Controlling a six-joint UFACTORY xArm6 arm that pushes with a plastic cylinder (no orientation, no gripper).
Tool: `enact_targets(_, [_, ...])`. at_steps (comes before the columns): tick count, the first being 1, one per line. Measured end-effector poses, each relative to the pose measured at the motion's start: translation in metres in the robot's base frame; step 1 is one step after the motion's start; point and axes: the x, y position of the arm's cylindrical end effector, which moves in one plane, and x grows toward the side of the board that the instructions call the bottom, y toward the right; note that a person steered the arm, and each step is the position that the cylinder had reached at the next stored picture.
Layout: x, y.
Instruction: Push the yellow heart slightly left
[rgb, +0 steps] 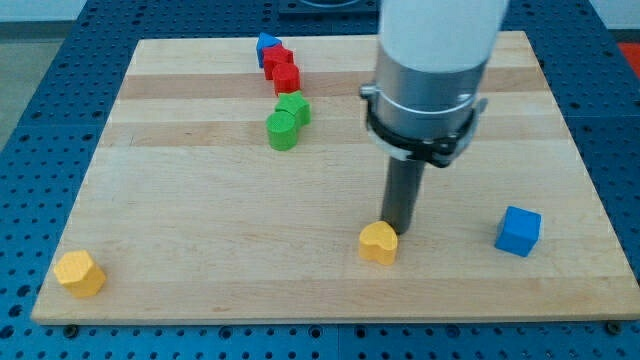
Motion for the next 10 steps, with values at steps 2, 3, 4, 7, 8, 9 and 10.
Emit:
enact_targets(2, [0.0, 0.03])
enact_targets(3, [0.009, 0.044])
enact_targets(4, [0.012, 0.03])
enact_targets(7, [0.031, -0.005])
enact_targets(8, [0.032, -0.004])
enact_targets(9, [0.035, -0.003])
enact_targets(10, [0.039, 0.001])
